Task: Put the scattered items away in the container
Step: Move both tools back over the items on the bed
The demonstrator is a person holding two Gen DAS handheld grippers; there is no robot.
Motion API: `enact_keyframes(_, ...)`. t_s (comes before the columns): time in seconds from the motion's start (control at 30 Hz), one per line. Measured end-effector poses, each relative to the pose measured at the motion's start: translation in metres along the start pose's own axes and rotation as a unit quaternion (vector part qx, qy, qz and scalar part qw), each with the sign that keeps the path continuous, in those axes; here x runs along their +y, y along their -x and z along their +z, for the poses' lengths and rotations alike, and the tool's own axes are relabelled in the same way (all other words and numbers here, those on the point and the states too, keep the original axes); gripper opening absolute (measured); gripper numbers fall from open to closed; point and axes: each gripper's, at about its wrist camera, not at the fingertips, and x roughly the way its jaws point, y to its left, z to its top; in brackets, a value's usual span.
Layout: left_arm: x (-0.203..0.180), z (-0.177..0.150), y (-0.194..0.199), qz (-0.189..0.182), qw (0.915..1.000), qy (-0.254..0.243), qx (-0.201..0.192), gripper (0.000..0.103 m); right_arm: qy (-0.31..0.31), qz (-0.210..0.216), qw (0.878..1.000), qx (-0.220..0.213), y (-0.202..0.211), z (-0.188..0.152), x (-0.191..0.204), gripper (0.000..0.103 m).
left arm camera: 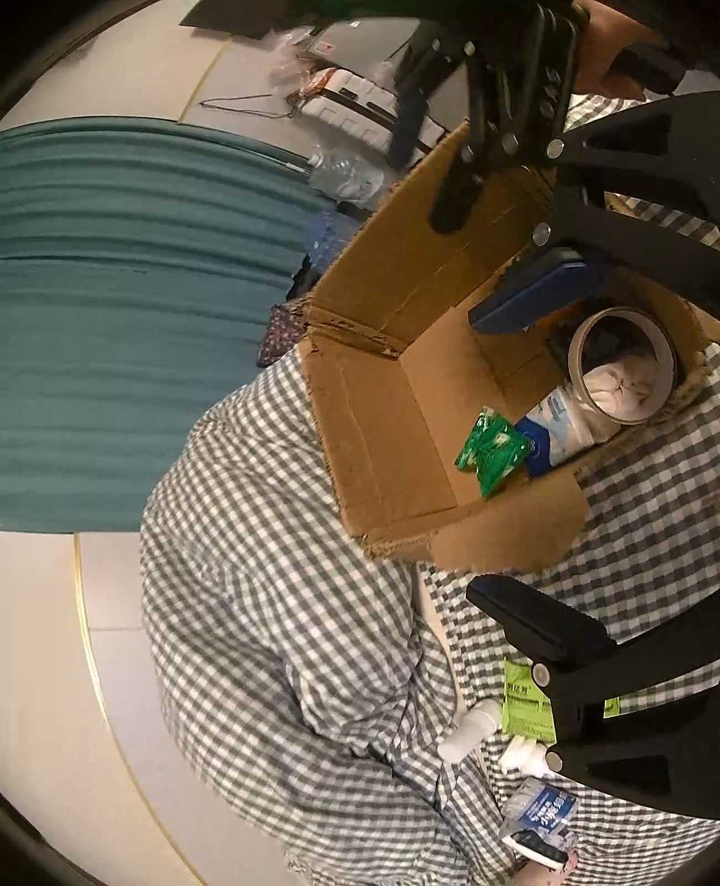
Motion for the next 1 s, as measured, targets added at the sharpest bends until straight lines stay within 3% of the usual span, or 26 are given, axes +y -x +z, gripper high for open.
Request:
enact_keyframes(0.13, 0.011, 0.000, 0.026, 0.013, 0.9997, 0.002, -0.020, 0.097, 0.006, -0.013, 0.998, -0.059, 0.036, 0.013, 0.013, 0.103)
enact_keyframes(0.3, 0.027, 0.001, 0.063, 0.036, 0.9982, 0.008, -0.049, 0.103, 0.014, -0.014, 0.994, -0.110, 0.074, 0.024, 0.033, 0.103)
enact_keyframes(0.63, 0.070, -0.011, 0.139, 0.084, 0.9923, 0.025, -0.088, 0.103, 0.036, 0.010, 0.986, -0.160, 0.127, 0.033, 0.086, 0.103)
enact_keyframes(1.0, 0.145, -0.038, 0.202, 0.151, 0.9807, 0.065, -0.107, 0.103, 0.069, 0.051, 0.979, -0.185, 0.153, 0.040, 0.158, 0.103)
